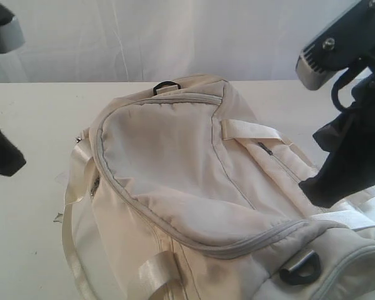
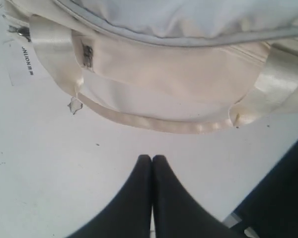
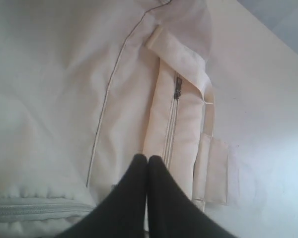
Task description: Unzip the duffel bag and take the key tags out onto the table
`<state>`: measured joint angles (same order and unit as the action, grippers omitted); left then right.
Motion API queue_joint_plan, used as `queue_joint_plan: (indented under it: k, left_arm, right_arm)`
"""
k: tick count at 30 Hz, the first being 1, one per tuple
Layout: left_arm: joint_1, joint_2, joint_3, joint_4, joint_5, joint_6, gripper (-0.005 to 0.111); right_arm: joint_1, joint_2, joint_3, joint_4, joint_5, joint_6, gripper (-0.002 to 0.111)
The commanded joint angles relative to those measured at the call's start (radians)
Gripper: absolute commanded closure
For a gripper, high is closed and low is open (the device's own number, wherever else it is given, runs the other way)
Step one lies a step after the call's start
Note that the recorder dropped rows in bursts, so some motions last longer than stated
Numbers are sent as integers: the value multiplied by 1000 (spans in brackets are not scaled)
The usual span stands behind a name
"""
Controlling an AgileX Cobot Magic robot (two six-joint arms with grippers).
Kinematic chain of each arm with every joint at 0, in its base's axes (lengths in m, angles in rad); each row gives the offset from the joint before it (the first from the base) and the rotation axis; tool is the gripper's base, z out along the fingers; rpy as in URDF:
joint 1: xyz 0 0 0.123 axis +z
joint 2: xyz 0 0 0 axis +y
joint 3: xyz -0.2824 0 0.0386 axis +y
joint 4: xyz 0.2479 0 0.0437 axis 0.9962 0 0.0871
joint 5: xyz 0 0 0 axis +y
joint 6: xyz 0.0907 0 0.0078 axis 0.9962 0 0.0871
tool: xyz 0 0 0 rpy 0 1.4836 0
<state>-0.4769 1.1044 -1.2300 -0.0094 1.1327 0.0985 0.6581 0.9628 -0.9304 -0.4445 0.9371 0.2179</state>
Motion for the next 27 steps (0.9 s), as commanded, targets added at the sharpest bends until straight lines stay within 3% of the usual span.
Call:
queue_joint_plan:
  k: [1,7,16,27]
  left_arm:
    - [-2,90,-52,9,88,-33,107]
    - [-2,241,-58,9,88,-52,107]
    - [-2,245,-58,9,79,-17,107]
    - [-2,245,-58,-4,-163,-17,107]
  right_arm:
    - [-2,-7,43,-31,-20,7,108]
    - [-2,-19,124,-54,-35,28,108]
    - [-2,-146,149,-91,-57,99,108]
    - [-2,-172,174,-95,-79,125,108]
